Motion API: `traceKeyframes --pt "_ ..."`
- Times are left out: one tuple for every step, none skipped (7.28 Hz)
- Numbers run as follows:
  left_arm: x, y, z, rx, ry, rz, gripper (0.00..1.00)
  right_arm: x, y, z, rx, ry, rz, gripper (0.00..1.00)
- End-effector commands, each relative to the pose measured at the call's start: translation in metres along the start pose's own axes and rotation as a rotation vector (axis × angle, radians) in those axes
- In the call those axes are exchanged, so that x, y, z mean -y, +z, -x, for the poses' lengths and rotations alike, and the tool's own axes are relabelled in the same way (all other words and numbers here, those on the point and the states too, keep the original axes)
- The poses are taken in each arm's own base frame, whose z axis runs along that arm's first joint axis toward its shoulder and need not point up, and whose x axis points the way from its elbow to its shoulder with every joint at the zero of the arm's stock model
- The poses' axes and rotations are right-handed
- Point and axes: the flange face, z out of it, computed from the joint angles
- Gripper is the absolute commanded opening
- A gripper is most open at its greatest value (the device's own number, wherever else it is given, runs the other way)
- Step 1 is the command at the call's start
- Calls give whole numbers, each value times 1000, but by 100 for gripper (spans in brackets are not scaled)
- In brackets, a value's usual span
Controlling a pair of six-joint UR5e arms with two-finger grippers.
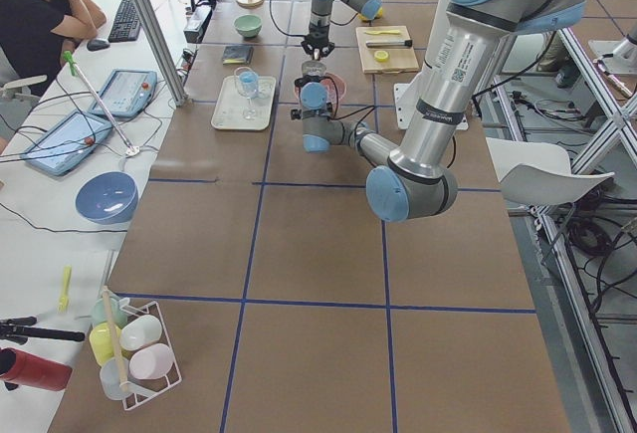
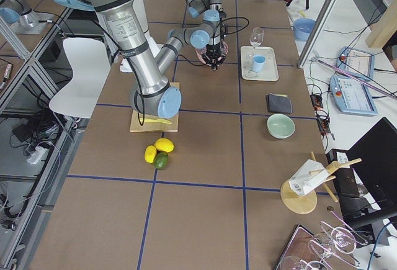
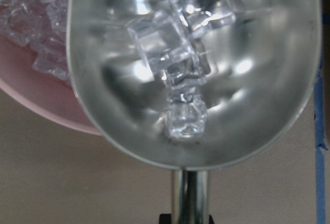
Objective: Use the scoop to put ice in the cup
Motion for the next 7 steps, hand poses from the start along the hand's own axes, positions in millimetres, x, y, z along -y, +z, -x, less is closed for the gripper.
traceKeyframes --pt "-11 -6 2 5 -9 13 100 -15 -35 -27 28 52 -55 0" --pt "-27 -18 5 17 -19 25 100 -28 -54 -49 41 102 -81 0" --pt "-34 -31 13 38 -28 32 100 -43 -71 -70 57 163 -103 0" --pt "-41 -46 18 56 -37 36 100 -55 -84 -86 62 226 -76 0" --pt "-58 -64 28 84 -55 54 100 -64 -92 -94 60 327 -50 0" --pt "-74 -79 43 102 -95 99 100 -73 -98 -105 48 418 -43 0" --pt "-82 -103 73 85 -189 184 100 -79 -100 -110 46 525 -5 0"
